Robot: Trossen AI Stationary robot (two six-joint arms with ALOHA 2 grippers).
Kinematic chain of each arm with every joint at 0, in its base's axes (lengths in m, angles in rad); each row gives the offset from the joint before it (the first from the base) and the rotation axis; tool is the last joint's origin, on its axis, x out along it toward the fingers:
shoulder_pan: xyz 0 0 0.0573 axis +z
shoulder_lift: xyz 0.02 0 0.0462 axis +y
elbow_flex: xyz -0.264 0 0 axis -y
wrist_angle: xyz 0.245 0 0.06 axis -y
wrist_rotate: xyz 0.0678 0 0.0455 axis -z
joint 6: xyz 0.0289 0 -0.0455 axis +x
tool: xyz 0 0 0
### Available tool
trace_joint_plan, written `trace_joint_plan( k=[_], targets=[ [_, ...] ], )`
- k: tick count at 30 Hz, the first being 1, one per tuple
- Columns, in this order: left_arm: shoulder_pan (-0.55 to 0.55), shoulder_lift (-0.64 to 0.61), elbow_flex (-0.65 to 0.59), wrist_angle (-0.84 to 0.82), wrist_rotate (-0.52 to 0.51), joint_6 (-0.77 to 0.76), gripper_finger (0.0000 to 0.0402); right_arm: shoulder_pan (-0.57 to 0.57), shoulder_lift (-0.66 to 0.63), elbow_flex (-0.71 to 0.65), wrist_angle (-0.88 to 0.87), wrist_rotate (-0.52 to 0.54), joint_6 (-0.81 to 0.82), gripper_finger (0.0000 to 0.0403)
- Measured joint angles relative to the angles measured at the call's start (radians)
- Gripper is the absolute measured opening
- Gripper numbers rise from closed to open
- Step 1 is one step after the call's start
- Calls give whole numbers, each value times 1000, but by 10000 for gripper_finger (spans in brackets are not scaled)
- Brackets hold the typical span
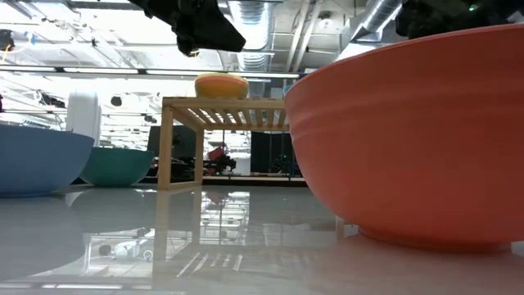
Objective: Place and stack bowls onto a shelf
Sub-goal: Stack the transparent blue bowl on top of the transparent yellow bowl
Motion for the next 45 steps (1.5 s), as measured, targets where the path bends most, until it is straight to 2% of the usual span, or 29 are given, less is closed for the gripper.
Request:
trace_joint_plan(
  k=[6,15,24,29,33,35,40,45],
  targets=[
    [0,0,0,4,0,21,100,91,73,-16,109,-1,28,203],
    [0,0,0,-18,-56,106,100,128,312,-11,260,-13,61,203],
    [0,0,-1,-18,-56,69,100,147,503,74,286,-211,125,203],
    [-1,-2,3,-30,-57,68,100,159,591,140,252,-239,89,203],
    [-12,-31,44,-159,-67,49,100,160,622,181,193,-236,72,203],
    [-27,-60,74,-264,-108,7,100,167,620,183,172,-212,72,203],
    [-90,-152,88,-499,-221,-150,100,185,592,183,87,-111,69,203],
    [-178,-195,32,-661,-241,-370,100,200,572,183,47,-47,62,203]
  ],
)
